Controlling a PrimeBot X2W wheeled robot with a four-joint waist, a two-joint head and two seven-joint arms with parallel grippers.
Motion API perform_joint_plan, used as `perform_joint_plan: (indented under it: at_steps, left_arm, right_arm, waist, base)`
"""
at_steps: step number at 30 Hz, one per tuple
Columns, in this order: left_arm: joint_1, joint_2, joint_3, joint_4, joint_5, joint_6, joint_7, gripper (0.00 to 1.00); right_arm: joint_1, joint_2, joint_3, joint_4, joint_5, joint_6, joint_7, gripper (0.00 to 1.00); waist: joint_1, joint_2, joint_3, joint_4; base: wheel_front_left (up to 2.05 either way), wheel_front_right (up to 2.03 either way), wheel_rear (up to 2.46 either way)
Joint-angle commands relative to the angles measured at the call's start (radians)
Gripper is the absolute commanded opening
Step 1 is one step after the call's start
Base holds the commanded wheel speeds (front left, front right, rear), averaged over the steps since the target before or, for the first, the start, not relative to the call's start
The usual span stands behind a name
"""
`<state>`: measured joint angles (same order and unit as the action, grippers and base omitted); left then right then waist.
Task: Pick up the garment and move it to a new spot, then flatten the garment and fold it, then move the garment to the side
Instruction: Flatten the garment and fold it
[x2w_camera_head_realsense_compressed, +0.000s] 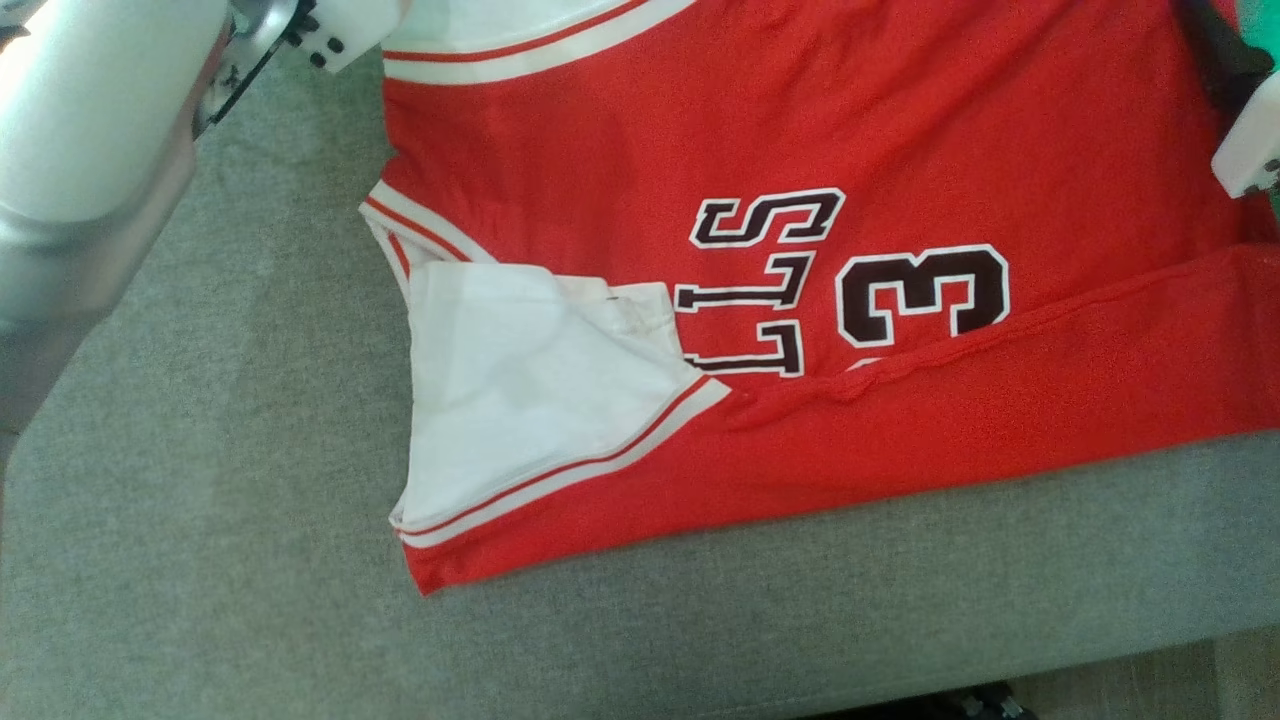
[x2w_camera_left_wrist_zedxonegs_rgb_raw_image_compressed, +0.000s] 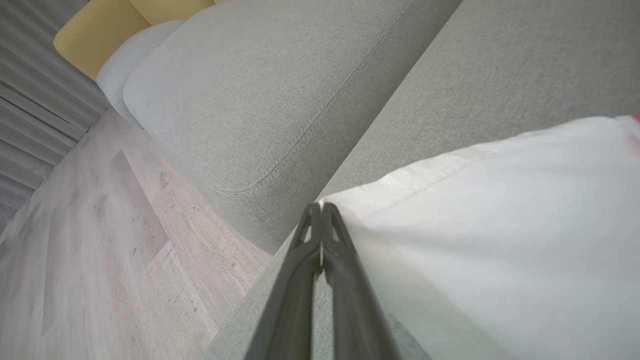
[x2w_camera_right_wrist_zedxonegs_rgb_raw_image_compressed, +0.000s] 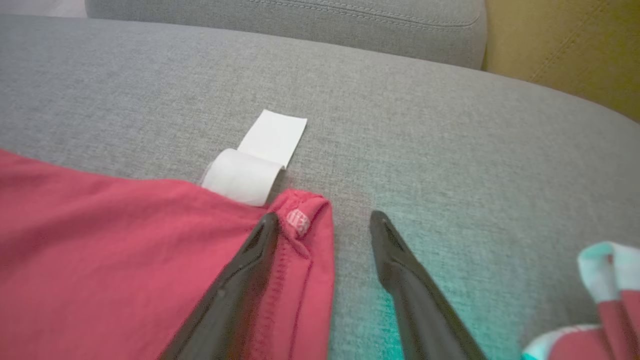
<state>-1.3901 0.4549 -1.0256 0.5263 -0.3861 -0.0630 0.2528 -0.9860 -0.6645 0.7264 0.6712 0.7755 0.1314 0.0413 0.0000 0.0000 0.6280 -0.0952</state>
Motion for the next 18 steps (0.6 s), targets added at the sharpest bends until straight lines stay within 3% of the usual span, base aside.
perform_joint_plan:
  at_steps: [1,3,6,13,18]
  left_arm:
    - [-0.061,0.028,0.034,-0.015,0.003,-0.001,-0.004,0.0]
    - [-0.064,0.032,0.033,-0.012,0.002,-0.003,-0.008,0.0]
    - [-0.067,0.038,0.033,-0.009,0.003,-0.001,-0.015,0.0]
    - [-0.079,0.052,0.04,0.001,0.016,0.018,-0.073,0.0]
    - [-0.1,0.054,0.059,0.002,0.039,0.066,-0.165,0.0]
  right_arm:
    - [0.019,-0.031,0.028,0.002,0.009,-0.001,0.004,0.69]
    - [0.002,-0.04,0.058,0.01,0.021,-0.001,-0.001,0.32]
    - [-0.023,-0.055,0.093,0.022,0.043,-0.001,-0.017,0.0]
    - [-0.074,-0.07,0.126,0.054,0.076,-0.001,-0.09,0.0]
    - [-0.109,-0.067,0.1,0.079,0.133,-0.001,-0.206,0.0]
  waist:
    - [0.0,0.0,0.001,0.002]
    - [0.0,0.0,0.003,0.003]
    - [0.0,0.0,0.004,0.005]
    - [0.0,0.0,0.008,0.007]
    - [0.0,0.0,0.0,0.01]
  base:
    - [0.0,0.0,0.0]
    - [0.0,0.0,0.0]
    - [0.0,0.0,0.0]
    - [0.0,0.0,0.0]
    - [0.0,0.0,0.0]
